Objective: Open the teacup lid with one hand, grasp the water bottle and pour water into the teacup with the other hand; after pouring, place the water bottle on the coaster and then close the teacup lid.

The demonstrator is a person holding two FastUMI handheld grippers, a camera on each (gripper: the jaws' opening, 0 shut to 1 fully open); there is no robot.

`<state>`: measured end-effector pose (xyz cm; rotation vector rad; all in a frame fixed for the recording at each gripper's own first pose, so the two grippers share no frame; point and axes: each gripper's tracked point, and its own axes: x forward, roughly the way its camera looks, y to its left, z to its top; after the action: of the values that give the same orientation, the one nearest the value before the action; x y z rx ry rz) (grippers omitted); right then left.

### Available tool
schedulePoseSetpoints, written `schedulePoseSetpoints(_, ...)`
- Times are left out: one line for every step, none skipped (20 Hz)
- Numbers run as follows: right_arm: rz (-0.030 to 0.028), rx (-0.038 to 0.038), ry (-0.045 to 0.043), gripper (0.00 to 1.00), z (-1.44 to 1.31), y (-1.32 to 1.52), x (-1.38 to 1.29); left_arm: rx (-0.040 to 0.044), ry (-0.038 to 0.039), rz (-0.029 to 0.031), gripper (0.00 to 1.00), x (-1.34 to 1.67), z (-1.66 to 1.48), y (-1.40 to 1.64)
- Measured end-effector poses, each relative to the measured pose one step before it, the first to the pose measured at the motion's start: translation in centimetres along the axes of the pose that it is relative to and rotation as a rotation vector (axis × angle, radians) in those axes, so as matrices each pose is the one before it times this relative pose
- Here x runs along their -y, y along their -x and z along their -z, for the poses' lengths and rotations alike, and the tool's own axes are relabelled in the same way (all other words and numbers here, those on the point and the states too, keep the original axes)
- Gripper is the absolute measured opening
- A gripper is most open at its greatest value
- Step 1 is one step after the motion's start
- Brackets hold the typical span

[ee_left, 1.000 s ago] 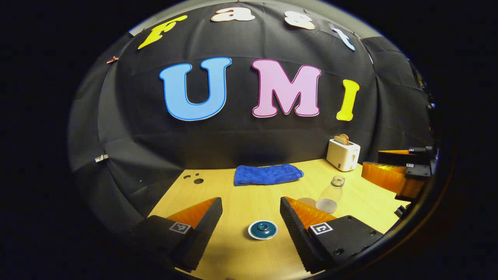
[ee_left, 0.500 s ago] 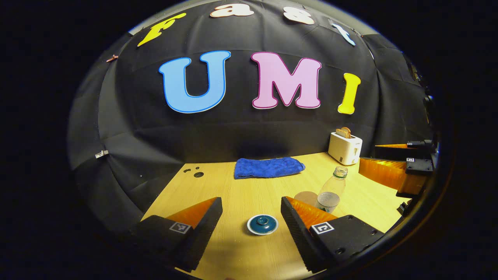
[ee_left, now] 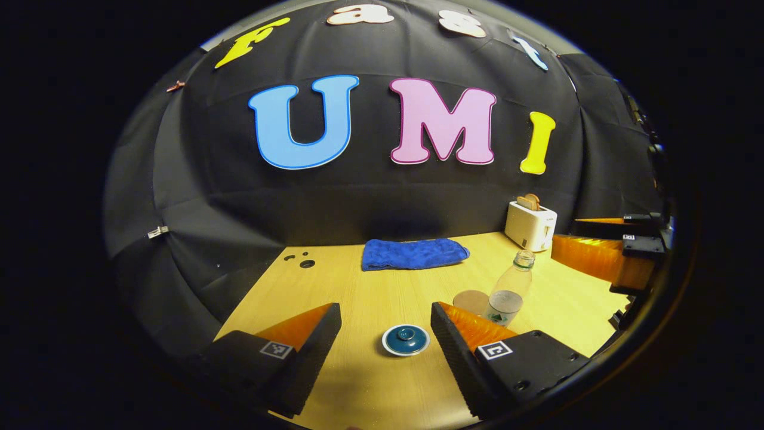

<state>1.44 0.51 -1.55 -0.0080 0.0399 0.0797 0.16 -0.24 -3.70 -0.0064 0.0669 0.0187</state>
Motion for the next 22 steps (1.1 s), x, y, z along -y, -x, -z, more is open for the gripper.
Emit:
schedulePoseSetpoints(0.00057, -0.00249, 0.00032, 0.98, 0.199, -0.001, 0.032, 0.00196, 0.00060, 0.00511, 0.96, 0.178, 0.150, -0.305)
schedulePoseSetpoints(0.00152, -0.00187, 0.00274, 0.98, 0.141, -0.007, 0.018, -0.00541, 0.00114, 0.01025, 0.96, 0.310, 0.231, -0.509)
schedulePoseSetpoints(0.00197, -0.00182, 0.00385, 0.98, 0.288, -0.051, -0.001, -0.01252, -0.00138, 0.01642, 0.96, 0.395, 0.548, -0.778)
schedulePoseSetpoints(0.00188, -0.00680, 0.00469, 0.98, 0.467, -0.195, 0.051, -0.00917, -0.00647, 0.01043, 0.96, 0.367, 0.450, -0.788)
schedulePoseSetpoints(0.00248, -0.01592, 0.00111, 0.98, 0.915, -0.153, 0.102, -0.00428, -0.00919, 0.00377, 0.94, 0.063, 0.578, -0.775)
schedulePoseSetpoints(0.00040, -0.01360, -0.00376, 0.98, 0.780, -0.138, 0.137, -0.00552, -0.00811, 0.01054, 0.90, 0.272, 0.482, -0.837)
schedulePoseSetpoints(0.00184, -0.00951, -0.00547, 0.98, 0.633, 0.010, 0.054, -0.00899, -0.00776, 0.00960, 0.89, 0.230, 0.513, -0.799)
schedulePoseSetpoints(0.00265, -0.00837, -0.00368, 0.98, 0.508, -0.144, 0.074, -0.00937, -0.00861, 0.00905, 0.89, 0.317, 0.670, -0.643)
schedulePoseSetpoints(0.00173, -0.00801, -0.00194, 0.98, 0.484, -0.217, -0.080, -0.00897, -0.01141, 0.00662, 0.88, 0.201, 0.515, -0.758)
schedulePoseSetpoints(0.00206, -0.00781, 0.00068, 0.98, 0.656, -0.326, 0.004, -0.00624, -0.00898, 0.00601, 0.86, 0.058, 0.941, -1.113)
schedulePoseSetpoints(0.00148, -0.00738, 0.00204, 0.98, 0.518, -0.606, 0.081, -0.00429, -0.00196, 0.00683, 0.84, 0.081, 0.896, -0.957)
schedulePoseSetpoints(0.00249, -0.01052, 0.00227, 0.98, 0.651, -0.450, 0.045, -0.00647, 0.00291, 0.00679, 0.81, 0.122, 0.778, -0.880)
schedulePoseSetpoints(-0.00256, -0.00849, 0.00459, 0.98, 0.579, -0.351, -0.031, -0.00531, 0.00249, 0.00204, 0.79, 0.000, 0.689, -0.665)
schedulePoseSetpoints(0.00001, -0.00230, 0.01622, 0.98, 0.439, -0.217, -0.036, -0.00643, 0.00137, -0.00208, 0.78, -0.105, 0.632, -0.744)
schedulePoseSetpoints(0.00090, 0.00152, 0.01847, 0.98, 0.374, -0.276, 0.033, -0.00334, 0.00165, -0.00509, 0.78, -0.208, 0.598, -0.655)
schedulePoseSetpoints(0.00007, 0.00081, 0.01386, 0.98, 0.400, -0.299, 0.001, -0.00313, 0.00538, -0.00231, 0.77, -0.083, 0.469, -0.557)
schedulePoseSetpoints(-0.00286, -0.00342, 0.00505, 0.98, 0.466, -0.296, 0.002, -0.00588, 0.00845, -0.00292, 0.76, -0.095, 0.539, -0.349)
schedulePoseSetpoints(-0.00332, -0.00689, -0.00116, 0.98, 0.453, -0.370, -0.016, -0.01033, 0.01457, 0.00016, 0.74, -0.067, 0.635, -0.252)
schedulePoseSetpoints(-0.00048, -0.00918, -0.00471, 0.98, 0.482, -0.194, -0.136, -0.00687, 0.01627, 0.00511, 0.73, 0.107, 0.544, -0.126)
schedulePoseSetpoints(-0.00045, -0.00708, -0.00677, 0.98, 0.318, -0.125, -0.133, 0.00222, 0.00561, 0.00258, 0.73, 0.087, 0.070, 0.014)
schedulePoseSetpoints(0.00040, -0.00205, -0.00632, 0.98, 0.125, -0.041, -0.027, 0.00802, -0.00745, -0.00460, 0.73, -0.142, -0.133, 0.036)
schedulePoseSetpoints(0.00088, 0.00084, -0.00328, 0.98, 0.010, -0.176, -0.093, 0.00415, -0.01097, -0.00141, 0.71, 0.037, 0.148, -0.016)
